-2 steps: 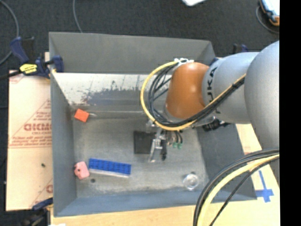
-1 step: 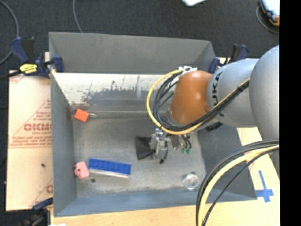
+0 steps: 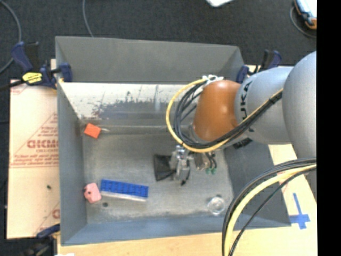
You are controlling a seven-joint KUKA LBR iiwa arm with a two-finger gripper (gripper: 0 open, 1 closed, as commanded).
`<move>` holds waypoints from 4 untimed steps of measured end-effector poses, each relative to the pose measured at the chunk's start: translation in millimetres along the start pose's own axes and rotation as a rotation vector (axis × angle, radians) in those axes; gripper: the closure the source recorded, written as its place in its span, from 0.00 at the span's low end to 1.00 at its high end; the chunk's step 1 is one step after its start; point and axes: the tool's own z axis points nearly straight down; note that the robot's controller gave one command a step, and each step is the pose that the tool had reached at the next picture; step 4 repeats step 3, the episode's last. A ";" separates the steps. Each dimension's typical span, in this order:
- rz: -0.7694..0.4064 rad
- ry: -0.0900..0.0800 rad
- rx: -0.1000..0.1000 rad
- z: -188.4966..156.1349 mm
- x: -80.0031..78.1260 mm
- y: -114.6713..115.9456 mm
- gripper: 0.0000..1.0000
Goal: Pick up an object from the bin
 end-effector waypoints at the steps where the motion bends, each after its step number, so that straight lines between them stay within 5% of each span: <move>1: 0.011 -0.009 0.000 -100.1 -9.4 9.1 1.00; 2: -0.016 -0.004 0.001 3.2 -43.2 3.8 1.00; 3: -0.054 -0.011 0.001 -258.9 -43.6 32.4 1.00; 4: -0.054 -0.011 0.001 -258.9 -43.6 32.4 1.00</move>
Offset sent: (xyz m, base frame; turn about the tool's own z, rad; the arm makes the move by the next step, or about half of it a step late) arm 0.0416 0.0061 -0.0012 -0.0165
